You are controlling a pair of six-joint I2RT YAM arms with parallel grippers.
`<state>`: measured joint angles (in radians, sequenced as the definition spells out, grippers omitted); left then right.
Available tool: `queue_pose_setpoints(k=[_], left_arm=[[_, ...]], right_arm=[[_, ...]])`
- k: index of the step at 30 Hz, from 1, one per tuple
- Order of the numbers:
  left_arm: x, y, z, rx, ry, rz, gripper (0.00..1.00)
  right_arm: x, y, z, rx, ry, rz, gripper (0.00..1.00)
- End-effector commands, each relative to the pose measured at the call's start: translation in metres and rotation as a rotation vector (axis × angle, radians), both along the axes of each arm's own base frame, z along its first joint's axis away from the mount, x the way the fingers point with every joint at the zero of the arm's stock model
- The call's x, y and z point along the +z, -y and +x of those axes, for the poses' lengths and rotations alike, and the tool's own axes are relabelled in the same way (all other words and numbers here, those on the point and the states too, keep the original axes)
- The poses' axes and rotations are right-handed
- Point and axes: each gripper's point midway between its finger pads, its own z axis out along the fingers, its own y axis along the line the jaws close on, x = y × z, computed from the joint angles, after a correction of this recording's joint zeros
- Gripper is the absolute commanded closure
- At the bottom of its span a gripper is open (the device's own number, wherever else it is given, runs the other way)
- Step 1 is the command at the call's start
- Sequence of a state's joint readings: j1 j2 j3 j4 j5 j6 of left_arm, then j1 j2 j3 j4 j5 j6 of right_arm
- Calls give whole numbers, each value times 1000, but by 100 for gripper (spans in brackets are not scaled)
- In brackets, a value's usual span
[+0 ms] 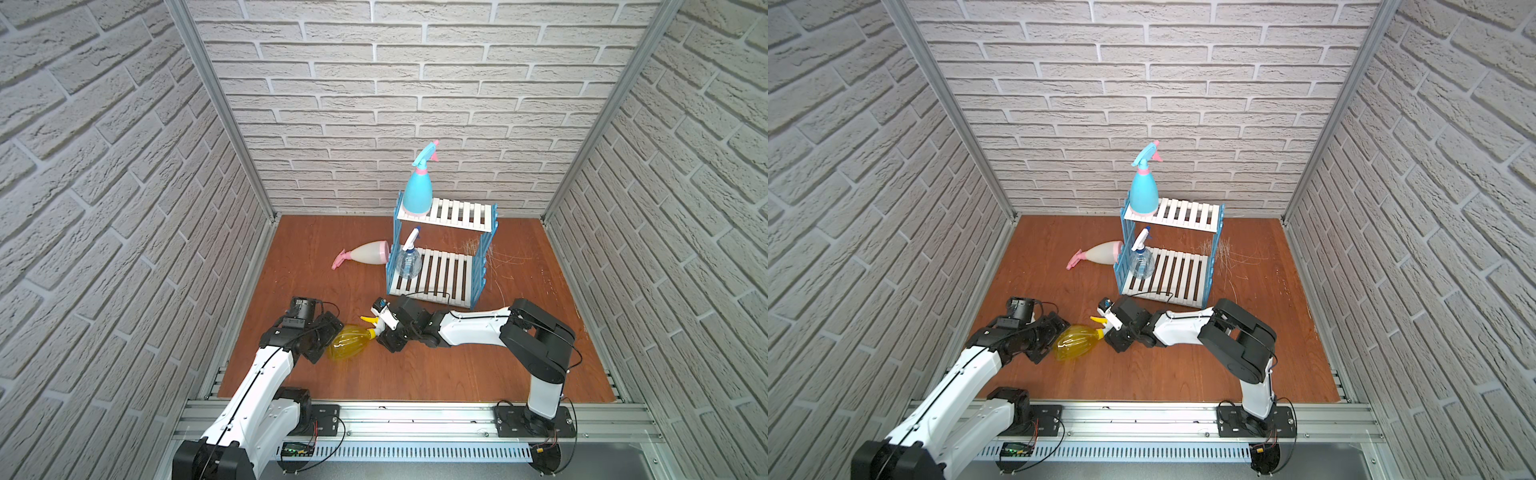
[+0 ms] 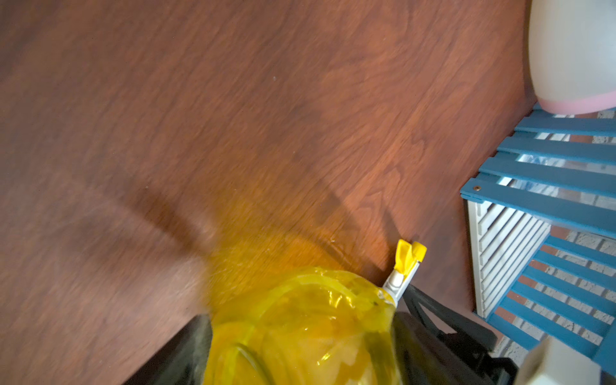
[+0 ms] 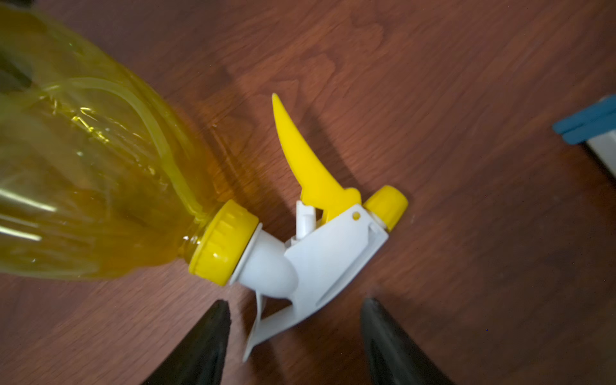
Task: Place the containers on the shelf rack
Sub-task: 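Pick up a container from the center of the board.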
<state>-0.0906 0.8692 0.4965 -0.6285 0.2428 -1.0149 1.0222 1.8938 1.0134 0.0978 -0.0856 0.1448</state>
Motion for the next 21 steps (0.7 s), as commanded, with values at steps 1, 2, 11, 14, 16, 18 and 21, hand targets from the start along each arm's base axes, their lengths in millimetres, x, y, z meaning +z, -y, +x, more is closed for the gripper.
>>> queue_pose_setpoints(k=[1,2,11,14,16,18,21], left_arm=[[-1,3,-3,-6,-5,-12,11],[0,3,-3,-7,-2,-14,11],[8,8,-2,-19,13,-41,11],[7,7,-3,-19,11,-33,11],[5,5,-4,-16,6,-23,10],[3,4,-5,-13,5,-17,10],[3,3,-5,-12,11,-7,9]], right_arm=[[-12,4,-3,-17,-29,-38,42],[-13,4,-4,-16,-29,-39,43],[-17,25,10,-128,93,-157,56],[-13,34,14,-166,128,-160,60],[-11,37,14,-171,138,-154,62],[-12,36,13,-158,132,-157,64],[-17,33,8,-131,110,-162,73]])
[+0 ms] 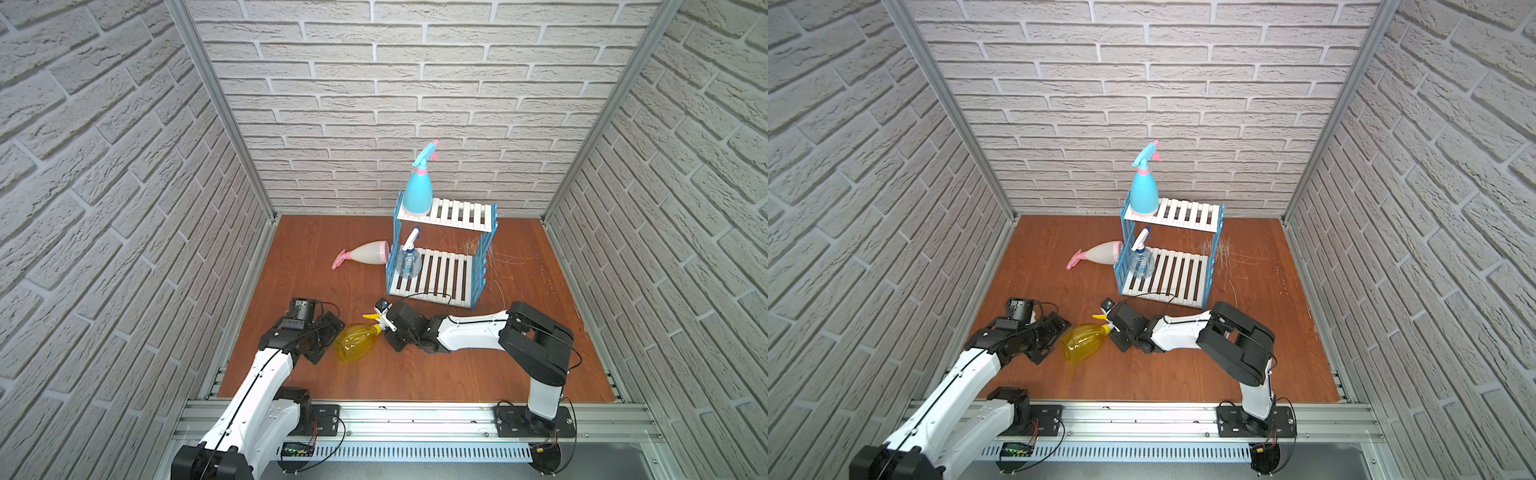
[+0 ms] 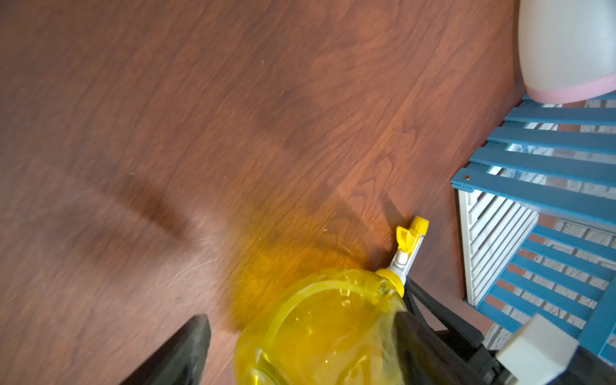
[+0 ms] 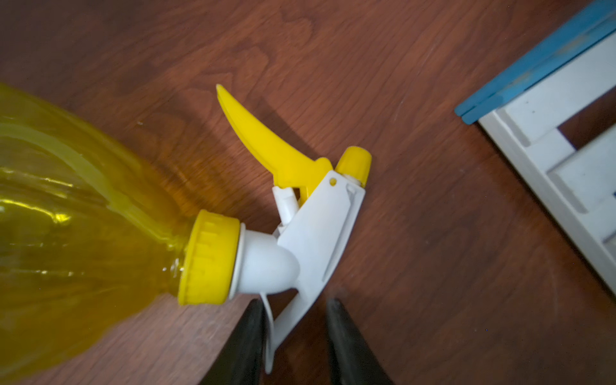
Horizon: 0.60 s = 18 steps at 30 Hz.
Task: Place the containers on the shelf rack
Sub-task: 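Pick up a container from the center of the board.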
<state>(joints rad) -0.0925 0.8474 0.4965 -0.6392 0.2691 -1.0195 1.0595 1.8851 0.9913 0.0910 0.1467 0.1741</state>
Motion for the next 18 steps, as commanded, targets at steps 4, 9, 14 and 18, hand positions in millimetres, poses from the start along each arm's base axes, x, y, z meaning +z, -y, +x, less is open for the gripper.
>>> queue_pose_setpoints(k=[4,9,14,18], left_arm=[[1,-10,-6,6,4,67,8],[11,-28,-7,23,40,174,5],[40,-37,8,-30,151,269,4],[87,-14,38,-203,374,248,4]], right_arm=[[-15,12,-8,13,-30,-64,82],[-11,16,-7,-6,-13,-56,96],[15,25,-2,-27,67,-13,97],[45,35,-4,14,162,26,97]])
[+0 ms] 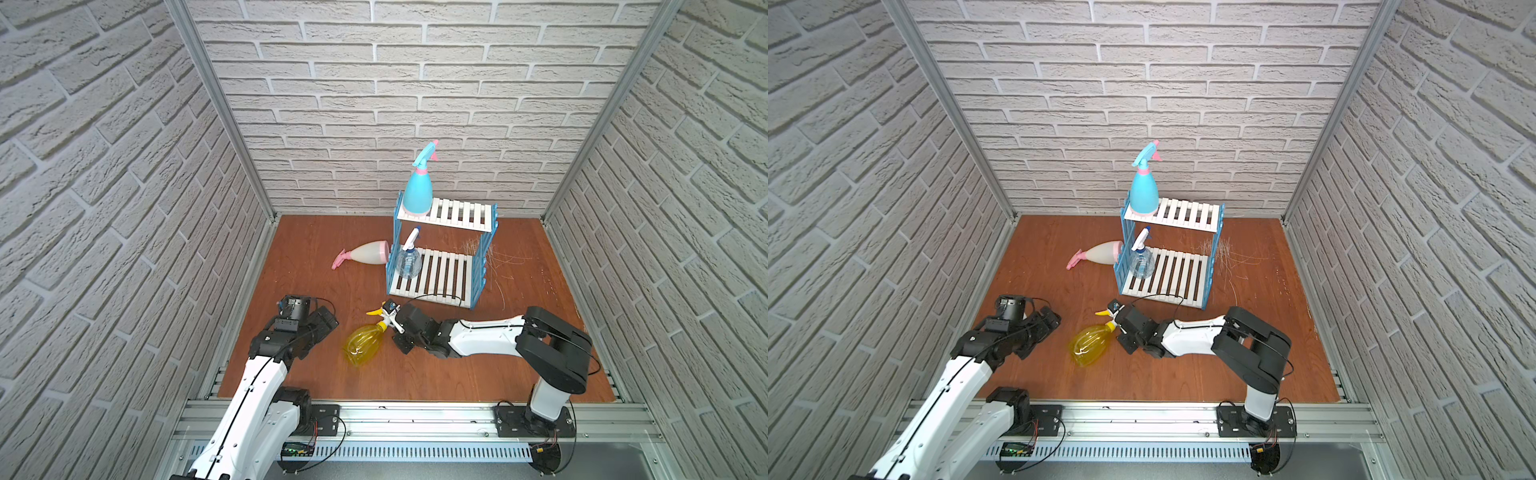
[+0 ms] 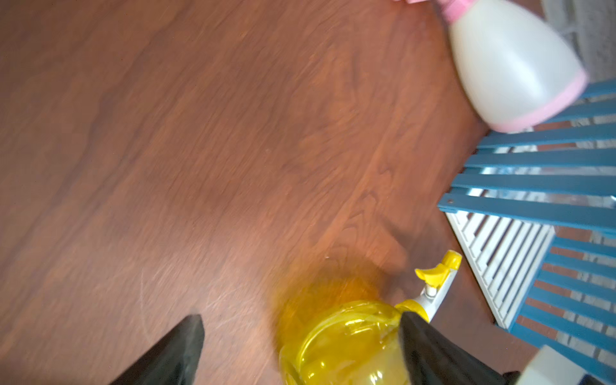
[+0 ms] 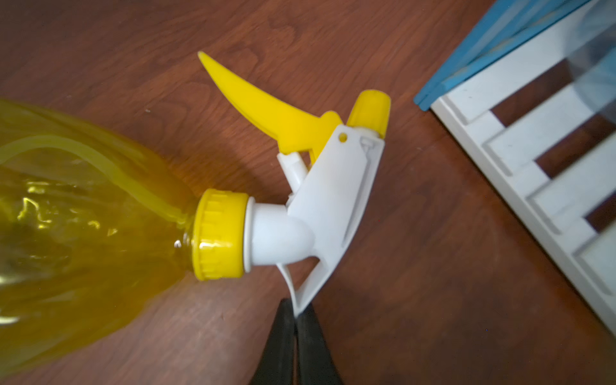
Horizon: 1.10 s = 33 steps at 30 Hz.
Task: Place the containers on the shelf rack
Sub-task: 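Pick up a container from the center of the board.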
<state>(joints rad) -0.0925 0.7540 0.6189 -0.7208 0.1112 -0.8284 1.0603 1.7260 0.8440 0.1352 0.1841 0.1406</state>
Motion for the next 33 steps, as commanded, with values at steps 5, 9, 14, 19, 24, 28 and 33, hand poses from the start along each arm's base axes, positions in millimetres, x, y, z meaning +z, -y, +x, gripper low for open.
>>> queue_pose_setpoints(k=[5,9,14,19,24,28,33], left_arm=[[96,69,41,-505,417,-47,6],[113,116,31,-776,469,-88,6],[122,153,23,-936,495,-196,5],[127,165,20,-974,498,-288,9],[123,175,14,-1016,435,-368,27],[119,181,12,-1038,411,-380,37],[118,183,11,-1047,407,-393,56]], right_arm=[[78,15,-6,127,230,69,97],[108,20,-15,208,302,84,97],[136,24,-16,243,377,84,97],[149,28,-17,244,406,92,97],[157,32,-19,247,431,112,96],[164,34,-20,243,452,125,97],[163,35,-20,239,453,125,97]])
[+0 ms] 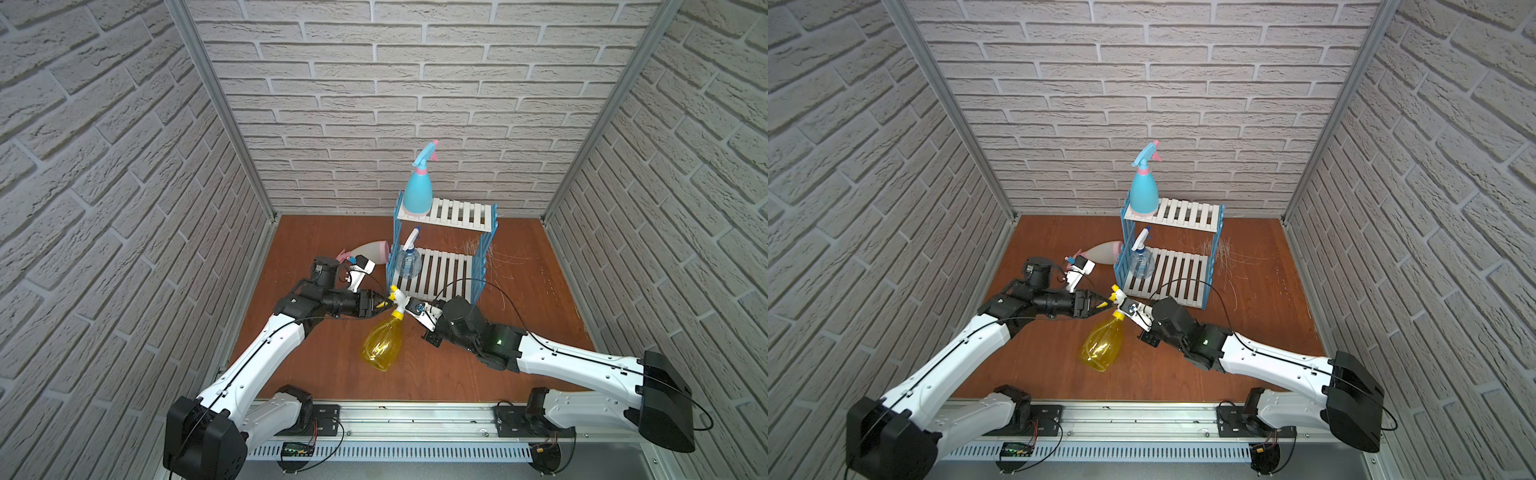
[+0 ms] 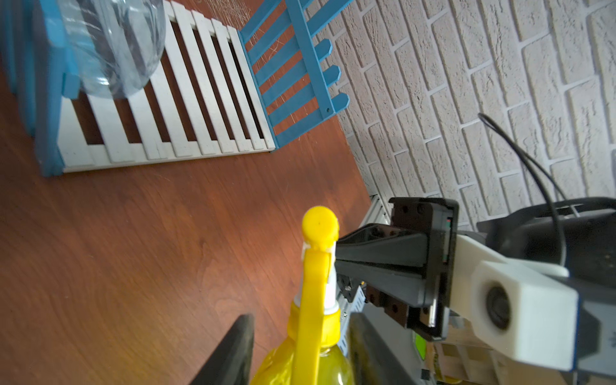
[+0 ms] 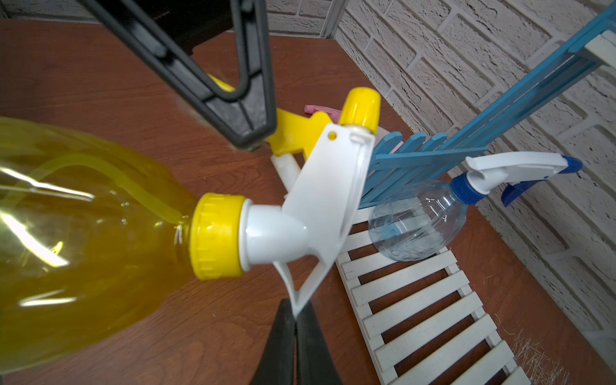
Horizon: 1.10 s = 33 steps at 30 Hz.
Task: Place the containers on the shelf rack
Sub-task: 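Pick up a container from the center of the board.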
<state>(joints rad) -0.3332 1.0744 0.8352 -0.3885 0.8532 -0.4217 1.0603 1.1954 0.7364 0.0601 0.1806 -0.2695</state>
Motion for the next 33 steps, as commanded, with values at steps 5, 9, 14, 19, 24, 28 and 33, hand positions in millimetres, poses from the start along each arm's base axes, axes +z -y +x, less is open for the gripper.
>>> queue_pose_setpoints(k=[5,9,14,19,24,28,33], left_arm=[[15,6,0,-38,43,-38,74],[14,8,-2,-52,29,-48,85],[20,9,-3,-58,24,-67,100],[41,4,1,13,102,-86,100],[97,5,17,128,270,-192,100],[129,13,12,94,372,-237,100],[150,20,6,27,454,-288,100]], right_arm=[[14,0,1,-7,36,58,97],[14,1,2,-15,36,62,97],[19,9,4,-73,7,86,80],[41,33,-2,-137,-16,191,5],[77,49,-8,-134,-90,373,1],[110,49,-8,-31,-243,564,1],[152,41,-11,160,-439,746,1]])
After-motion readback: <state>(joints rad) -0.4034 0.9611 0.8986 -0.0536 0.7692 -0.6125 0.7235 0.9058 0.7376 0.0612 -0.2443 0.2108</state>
